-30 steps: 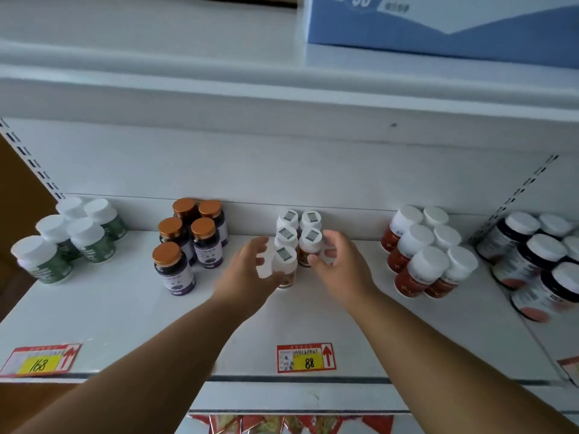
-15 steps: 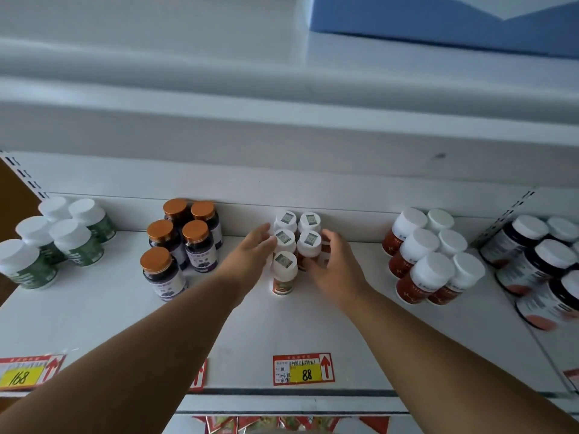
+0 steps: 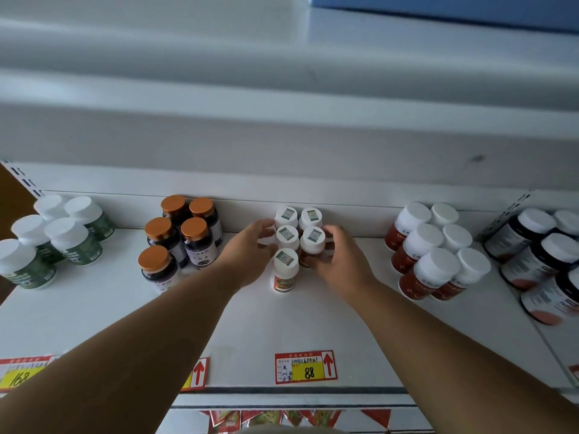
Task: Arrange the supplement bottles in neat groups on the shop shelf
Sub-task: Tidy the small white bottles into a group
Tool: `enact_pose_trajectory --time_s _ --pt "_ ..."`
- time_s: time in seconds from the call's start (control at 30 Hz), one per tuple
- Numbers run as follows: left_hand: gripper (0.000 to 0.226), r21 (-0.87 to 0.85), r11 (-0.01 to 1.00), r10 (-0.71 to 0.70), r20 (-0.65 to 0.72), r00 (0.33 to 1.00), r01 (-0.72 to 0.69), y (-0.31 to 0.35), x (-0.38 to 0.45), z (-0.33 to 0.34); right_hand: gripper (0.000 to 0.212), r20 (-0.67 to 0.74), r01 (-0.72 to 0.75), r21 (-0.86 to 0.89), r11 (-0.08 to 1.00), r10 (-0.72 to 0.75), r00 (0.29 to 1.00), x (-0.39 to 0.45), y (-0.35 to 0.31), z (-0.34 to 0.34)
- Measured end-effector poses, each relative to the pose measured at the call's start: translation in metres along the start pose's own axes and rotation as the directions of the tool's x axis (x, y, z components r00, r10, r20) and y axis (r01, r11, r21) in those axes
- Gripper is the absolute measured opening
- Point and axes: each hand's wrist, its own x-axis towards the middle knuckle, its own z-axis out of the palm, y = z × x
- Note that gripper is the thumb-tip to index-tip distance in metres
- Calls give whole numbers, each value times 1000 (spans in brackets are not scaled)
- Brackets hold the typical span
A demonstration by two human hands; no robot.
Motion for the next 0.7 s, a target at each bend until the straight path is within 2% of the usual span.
enact_pose_trajectory --time_s 0.13,0.3,0.43,0.57,0.63,0.7 --pt "46 12 1000 6 6 1000 -6 -2 -3 -1 50 -58 25 -39 999 -27 998 -3 0 2" --pt "50 -25 1000 19 17 1000 -18 -5 -2 -1 43 -59 44 -61 997 -48 997 -3 0 4" --pt "49 -21 1000 22 21 1000 -22 -7 -2 -2 44 -70 42 -76 996 -47 996 -3 0 5" --pt "42 47 999 19 -47 999 -17 -10 -6 -4 61 -113 -13 -79 997 4 994 -14 -5 2" --pt "36 99 995 31 -106 994 -20 -13 -18 -6 46 -158 -46 -107 993 28 987 -26 -9 1" --pt "33 141 989 53 -112 992 -37 -18 -35 -3 31 -133 -51 -132 990 33 991 -39 -11 4"
